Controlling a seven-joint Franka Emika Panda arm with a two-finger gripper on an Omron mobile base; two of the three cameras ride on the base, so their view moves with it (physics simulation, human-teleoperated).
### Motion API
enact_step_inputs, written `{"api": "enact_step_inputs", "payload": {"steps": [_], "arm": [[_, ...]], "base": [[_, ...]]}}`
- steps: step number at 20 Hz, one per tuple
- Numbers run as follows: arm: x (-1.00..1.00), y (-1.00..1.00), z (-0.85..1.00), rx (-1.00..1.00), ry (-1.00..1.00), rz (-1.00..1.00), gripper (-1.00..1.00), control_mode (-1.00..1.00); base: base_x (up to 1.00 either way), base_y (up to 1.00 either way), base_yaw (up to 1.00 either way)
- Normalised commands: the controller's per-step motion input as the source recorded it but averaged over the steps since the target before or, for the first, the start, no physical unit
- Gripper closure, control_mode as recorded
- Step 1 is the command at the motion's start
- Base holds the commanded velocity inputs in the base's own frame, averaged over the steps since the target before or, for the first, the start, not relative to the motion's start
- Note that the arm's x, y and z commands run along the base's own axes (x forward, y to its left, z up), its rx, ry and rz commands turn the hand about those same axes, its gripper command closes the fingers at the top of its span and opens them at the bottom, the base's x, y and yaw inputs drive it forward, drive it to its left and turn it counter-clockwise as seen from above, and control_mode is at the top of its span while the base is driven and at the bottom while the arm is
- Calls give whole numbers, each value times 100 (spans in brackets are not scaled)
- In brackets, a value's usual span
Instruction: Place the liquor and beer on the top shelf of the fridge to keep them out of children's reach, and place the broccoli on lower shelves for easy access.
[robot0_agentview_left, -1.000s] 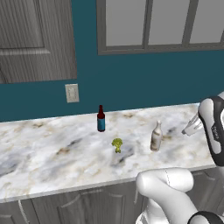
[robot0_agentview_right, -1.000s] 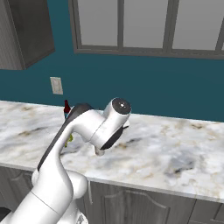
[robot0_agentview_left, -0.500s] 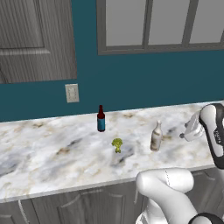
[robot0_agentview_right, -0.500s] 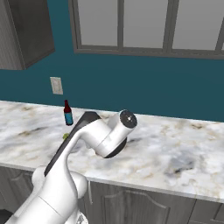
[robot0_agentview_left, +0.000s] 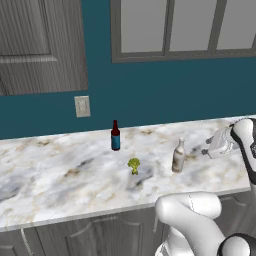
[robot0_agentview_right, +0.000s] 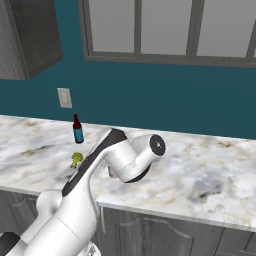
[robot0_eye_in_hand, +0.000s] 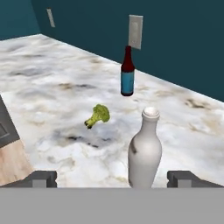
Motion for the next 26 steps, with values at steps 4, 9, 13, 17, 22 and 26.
{"api": "enact_step_inputs", "payload": {"steps": [4, 9, 13, 17, 22, 26], "arm": [[21, 6, -2, 13, 0, 4, -100, -100], [27, 8, -11, 11, 0, 4, -100, -100], [28, 7, -21, 9, 0, 4, -100, -100], [29, 9, -25, 8, 0, 4, -100, -100], [28, 4, -21, 5, 0, 3, -100, -100], [25, 0, -20, 4, 0, 0, -100, -100]], "base": [[0, 0, 0], [0, 0, 0], [0, 0, 0], [0, 0, 0], [0, 0, 0], [0, 0, 0]]}}
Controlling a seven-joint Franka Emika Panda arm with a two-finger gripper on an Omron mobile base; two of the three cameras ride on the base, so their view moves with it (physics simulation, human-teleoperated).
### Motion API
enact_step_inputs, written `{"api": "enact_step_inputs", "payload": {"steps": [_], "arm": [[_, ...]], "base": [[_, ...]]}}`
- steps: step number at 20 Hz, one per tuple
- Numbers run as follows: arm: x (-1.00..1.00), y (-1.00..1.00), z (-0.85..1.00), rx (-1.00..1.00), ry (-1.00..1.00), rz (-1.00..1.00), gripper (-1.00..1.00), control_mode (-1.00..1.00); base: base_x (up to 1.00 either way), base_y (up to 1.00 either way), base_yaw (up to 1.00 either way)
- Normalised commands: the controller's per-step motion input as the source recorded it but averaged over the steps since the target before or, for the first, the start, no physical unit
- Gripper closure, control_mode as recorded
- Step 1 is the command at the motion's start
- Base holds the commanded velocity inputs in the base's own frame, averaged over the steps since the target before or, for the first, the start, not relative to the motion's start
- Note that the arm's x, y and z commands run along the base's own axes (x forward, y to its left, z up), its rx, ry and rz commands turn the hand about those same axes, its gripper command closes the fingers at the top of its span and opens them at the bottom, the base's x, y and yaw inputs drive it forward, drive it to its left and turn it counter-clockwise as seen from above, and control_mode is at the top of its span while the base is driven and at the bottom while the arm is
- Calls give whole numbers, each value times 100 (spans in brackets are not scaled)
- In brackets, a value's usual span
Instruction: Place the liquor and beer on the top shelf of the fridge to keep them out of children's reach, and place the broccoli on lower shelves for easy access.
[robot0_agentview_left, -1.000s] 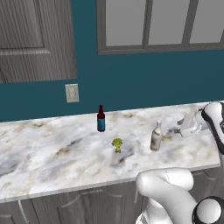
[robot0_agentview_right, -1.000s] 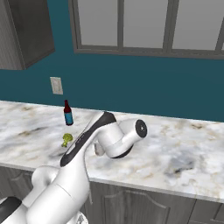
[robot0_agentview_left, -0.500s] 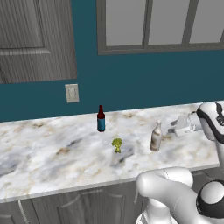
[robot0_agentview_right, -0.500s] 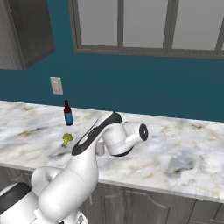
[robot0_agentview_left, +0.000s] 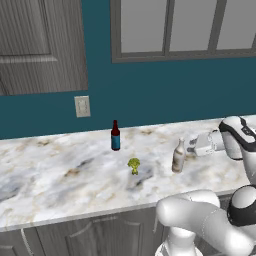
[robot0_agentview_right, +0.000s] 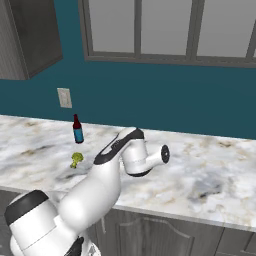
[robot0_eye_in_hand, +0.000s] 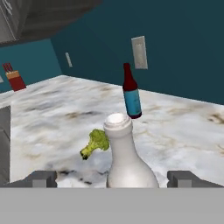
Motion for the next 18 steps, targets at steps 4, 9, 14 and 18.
{"api": "enact_step_inputs", "payload": {"steps": [4, 9, 14, 18], "arm": [[26, 0, -25, 2, 0, 0, -100, -100], [25, 0, -27, 0, 0, 1, -100, -100], [25, 0, -19, 0, 0, 0, -100, -100], [8, 9, -6, 0, 0, 1, -100, -100]], "base": [[0, 0, 0], [0, 0, 0], [0, 0, 0], [0, 0, 0]]}}
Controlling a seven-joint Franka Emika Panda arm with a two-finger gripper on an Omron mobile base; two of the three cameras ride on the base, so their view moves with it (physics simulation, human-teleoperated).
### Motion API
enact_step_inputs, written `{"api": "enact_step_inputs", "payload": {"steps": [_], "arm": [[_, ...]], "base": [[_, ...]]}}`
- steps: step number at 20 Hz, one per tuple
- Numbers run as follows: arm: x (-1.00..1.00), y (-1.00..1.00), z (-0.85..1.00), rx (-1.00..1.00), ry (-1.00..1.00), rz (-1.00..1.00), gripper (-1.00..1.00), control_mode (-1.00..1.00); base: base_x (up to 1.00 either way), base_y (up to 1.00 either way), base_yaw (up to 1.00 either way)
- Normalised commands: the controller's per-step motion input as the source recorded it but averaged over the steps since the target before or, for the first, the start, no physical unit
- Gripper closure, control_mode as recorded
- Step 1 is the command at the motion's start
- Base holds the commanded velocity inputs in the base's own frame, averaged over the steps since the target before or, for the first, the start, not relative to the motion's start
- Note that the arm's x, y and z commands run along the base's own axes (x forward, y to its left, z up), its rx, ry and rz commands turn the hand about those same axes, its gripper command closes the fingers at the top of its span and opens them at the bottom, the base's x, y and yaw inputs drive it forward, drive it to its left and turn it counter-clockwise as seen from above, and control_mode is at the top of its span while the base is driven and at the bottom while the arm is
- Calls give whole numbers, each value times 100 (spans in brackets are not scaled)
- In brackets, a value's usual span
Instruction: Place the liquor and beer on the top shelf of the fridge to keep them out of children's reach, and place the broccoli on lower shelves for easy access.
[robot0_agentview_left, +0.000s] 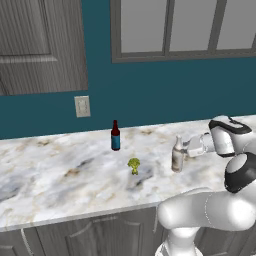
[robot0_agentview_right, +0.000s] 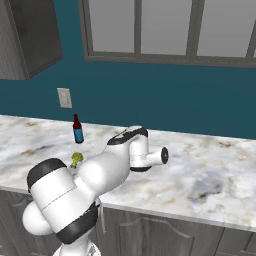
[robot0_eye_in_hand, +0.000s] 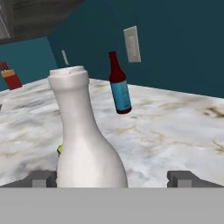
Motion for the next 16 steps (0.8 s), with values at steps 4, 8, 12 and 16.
{"api": "enact_step_inputs", "payload": {"steps": [4, 8, 12, 16], "arm": [[0, 18, 0, 0, 0, 3, -100, -100], [0, 20, 0, 0, 0, 4, -100, -100], [-1, 18, 0, 0, 0, 5, -100, -100], [-5, 12, 0, 0, 0, 6, -100, -100]], "base": [[0, 0, 0], [0, 0, 0], [0, 0, 0], [0, 0, 0]]}}
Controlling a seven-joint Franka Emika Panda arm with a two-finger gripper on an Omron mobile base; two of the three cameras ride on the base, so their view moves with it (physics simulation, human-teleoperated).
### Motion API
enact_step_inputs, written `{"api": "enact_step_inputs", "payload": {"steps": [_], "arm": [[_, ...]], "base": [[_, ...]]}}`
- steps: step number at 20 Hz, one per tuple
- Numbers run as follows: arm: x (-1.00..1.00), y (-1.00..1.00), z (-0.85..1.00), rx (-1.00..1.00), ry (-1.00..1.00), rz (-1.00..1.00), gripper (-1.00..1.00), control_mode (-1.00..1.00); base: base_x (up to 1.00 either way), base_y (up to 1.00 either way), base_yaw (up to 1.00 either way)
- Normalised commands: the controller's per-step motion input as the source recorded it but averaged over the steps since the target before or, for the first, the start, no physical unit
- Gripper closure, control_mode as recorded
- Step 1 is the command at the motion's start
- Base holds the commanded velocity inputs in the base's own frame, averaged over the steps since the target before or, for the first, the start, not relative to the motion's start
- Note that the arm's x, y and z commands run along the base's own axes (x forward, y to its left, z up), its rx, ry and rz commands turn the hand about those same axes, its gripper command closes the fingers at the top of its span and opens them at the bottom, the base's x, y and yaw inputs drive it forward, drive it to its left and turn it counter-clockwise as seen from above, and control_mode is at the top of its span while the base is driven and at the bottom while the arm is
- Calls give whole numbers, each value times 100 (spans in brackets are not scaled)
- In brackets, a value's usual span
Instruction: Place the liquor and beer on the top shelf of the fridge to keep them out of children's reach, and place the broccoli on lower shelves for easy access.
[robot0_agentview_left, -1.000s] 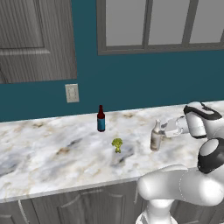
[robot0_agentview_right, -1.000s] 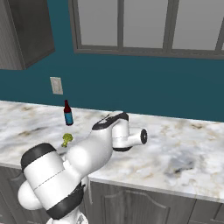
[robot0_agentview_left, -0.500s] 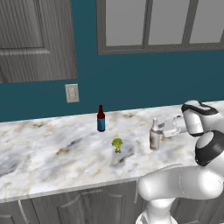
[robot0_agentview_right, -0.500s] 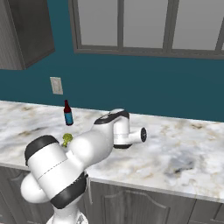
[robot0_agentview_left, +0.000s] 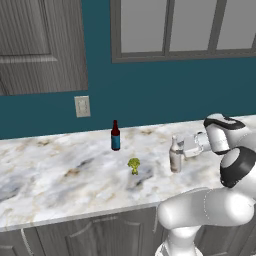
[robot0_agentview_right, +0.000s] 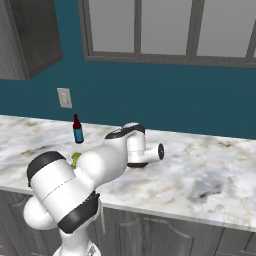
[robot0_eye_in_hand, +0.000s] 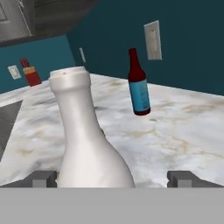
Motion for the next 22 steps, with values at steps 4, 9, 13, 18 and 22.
{"api": "enact_step_inputs", "payload": {"steps": [4, 9, 13, 18, 22], "arm": [[-6, 7, 0, 0, 0, 6, -100, -100], [-6, 6, 0, 0, 0, 7, -100, -100], [-1, 10, 0, 0, 0, 7, -100, -100], [0, 13, -3, 0, 0, 6, 100, -100], [0, 5, -6, 0, 0, 2, 100, -100]], "base": [[0, 0, 0], [0, 0, 0], [0, 0, 0], [0, 0, 0], [0, 0, 0]]}}
